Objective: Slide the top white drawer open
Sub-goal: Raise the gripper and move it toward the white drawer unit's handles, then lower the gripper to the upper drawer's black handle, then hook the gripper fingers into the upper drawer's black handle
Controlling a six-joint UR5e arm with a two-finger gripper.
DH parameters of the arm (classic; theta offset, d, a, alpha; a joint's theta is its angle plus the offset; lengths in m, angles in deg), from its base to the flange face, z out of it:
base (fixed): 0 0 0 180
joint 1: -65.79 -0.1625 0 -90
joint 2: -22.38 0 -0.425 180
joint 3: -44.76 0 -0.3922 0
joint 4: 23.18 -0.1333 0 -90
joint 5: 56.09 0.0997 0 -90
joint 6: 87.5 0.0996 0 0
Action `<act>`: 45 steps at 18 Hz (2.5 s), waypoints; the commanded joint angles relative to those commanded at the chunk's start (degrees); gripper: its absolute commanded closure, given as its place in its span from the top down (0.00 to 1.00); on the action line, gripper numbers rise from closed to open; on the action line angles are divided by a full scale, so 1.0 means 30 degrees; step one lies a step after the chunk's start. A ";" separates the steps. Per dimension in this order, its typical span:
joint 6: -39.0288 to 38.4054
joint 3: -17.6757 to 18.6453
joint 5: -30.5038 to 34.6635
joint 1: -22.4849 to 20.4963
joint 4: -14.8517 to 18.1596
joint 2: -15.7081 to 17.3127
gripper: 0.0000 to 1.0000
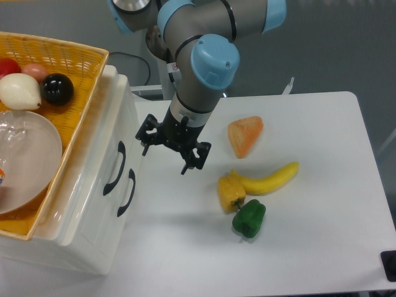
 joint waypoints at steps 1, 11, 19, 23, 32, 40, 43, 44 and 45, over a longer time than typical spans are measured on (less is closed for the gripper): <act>-0.0439 -0.0030 0.0000 0.0291 0.0000 -0.0146 1.00; -0.2582 -0.0089 0.0118 0.1524 -0.0645 -0.0997 1.00; -0.3109 -0.0089 -0.0203 0.0412 0.1022 -0.1201 1.00; -0.2905 -0.0323 -0.3013 -0.0438 0.1872 -0.1290 1.00; -0.2816 -0.0206 -0.3018 -0.0030 0.1816 -0.1524 1.00; -0.2612 -0.0323 -0.2461 0.0499 0.1933 -0.1612 1.00; -0.2523 -0.0265 -0.2461 0.0528 0.2021 -0.1612 1.00; -0.2523 -0.0265 -0.2461 0.0528 0.2021 -0.1612 1.00; -0.2523 -0.0265 -0.2461 0.0528 0.2021 -0.1612 1.00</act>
